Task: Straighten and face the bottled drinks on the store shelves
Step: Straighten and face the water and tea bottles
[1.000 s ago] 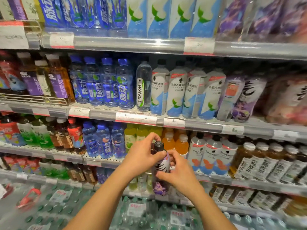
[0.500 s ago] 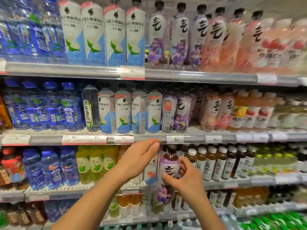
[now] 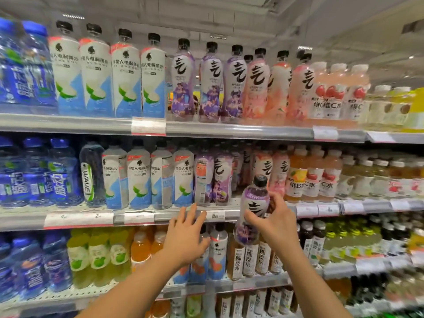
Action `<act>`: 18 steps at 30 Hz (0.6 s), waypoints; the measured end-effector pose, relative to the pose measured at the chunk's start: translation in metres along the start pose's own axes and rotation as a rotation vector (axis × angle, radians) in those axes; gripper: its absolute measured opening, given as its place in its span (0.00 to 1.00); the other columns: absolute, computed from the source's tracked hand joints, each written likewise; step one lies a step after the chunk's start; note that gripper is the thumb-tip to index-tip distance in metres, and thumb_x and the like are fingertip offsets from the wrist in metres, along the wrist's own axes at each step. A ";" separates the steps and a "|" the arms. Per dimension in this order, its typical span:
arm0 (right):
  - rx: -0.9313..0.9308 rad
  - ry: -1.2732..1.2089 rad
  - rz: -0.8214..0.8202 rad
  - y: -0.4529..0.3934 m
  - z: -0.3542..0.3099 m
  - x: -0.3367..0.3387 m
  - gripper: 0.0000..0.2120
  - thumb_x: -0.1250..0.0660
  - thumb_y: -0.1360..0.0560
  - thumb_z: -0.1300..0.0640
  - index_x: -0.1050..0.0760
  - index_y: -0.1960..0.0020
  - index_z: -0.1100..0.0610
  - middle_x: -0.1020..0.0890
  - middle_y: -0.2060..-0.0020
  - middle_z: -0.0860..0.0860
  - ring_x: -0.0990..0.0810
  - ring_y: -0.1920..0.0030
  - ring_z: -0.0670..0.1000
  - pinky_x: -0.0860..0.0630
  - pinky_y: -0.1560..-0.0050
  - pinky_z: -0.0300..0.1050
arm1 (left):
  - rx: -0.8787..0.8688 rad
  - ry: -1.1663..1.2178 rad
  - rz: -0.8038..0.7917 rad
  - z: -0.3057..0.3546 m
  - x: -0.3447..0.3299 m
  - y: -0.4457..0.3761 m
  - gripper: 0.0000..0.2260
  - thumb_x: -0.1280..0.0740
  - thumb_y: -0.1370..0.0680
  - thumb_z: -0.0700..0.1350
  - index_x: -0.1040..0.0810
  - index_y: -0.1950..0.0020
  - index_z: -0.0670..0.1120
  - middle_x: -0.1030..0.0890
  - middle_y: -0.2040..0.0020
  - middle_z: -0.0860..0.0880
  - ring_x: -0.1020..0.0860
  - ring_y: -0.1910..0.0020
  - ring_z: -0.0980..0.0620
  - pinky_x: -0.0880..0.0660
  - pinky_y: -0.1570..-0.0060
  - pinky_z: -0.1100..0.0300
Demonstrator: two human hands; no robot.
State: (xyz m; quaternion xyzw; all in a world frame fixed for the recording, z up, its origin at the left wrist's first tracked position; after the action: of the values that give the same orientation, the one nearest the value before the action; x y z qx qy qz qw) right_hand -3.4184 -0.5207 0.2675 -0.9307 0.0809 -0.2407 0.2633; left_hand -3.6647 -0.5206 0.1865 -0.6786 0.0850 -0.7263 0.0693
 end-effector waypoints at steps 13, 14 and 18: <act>0.096 -0.005 0.076 -0.079 0.003 -0.002 0.25 0.21 0.32 0.47 0.28 0.40 0.49 0.17 0.57 0.41 0.19 0.58 0.38 0.19 0.54 0.42 | 0.043 -0.102 0.080 -0.014 -0.028 -0.007 0.36 0.49 0.23 0.69 0.55 0.18 0.58 0.63 0.18 0.52 0.51 0.18 0.40 0.36 0.28 0.38; 0.114 -0.013 0.082 -0.085 -0.002 -0.004 0.25 0.21 0.31 0.48 0.28 0.41 0.50 0.18 0.58 0.40 0.19 0.58 0.36 0.20 0.55 0.38 | 0.043 -0.108 0.077 -0.013 -0.028 -0.007 0.37 0.49 0.23 0.69 0.56 0.18 0.58 0.64 0.18 0.52 0.52 0.18 0.40 0.36 0.28 0.38; 0.139 -0.021 0.129 -0.098 -0.010 -0.007 0.25 0.21 0.31 0.48 0.30 0.41 0.50 0.22 0.60 0.38 0.22 0.59 0.31 0.29 0.59 0.23 | 0.041 -0.140 0.052 -0.010 -0.028 -0.007 0.38 0.48 0.23 0.68 0.60 0.18 0.58 0.68 0.19 0.52 0.56 0.18 0.41 0.39 0.26 0.39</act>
State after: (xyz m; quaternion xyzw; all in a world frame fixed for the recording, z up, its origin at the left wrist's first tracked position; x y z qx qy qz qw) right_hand -3.4272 -0.4401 0.3234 -0.9054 0.1211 -0.2186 0.3432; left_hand -3.6724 -0.5068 0.1599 -0.7237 0.0827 -0.6766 0.1077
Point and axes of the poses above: each hand's wrist, its own y-axis away from the middle knuckle, its own x-axis out of the back of the hand, z = x × y, the point moved 8 cm from there along -y, towards the middle knuckle
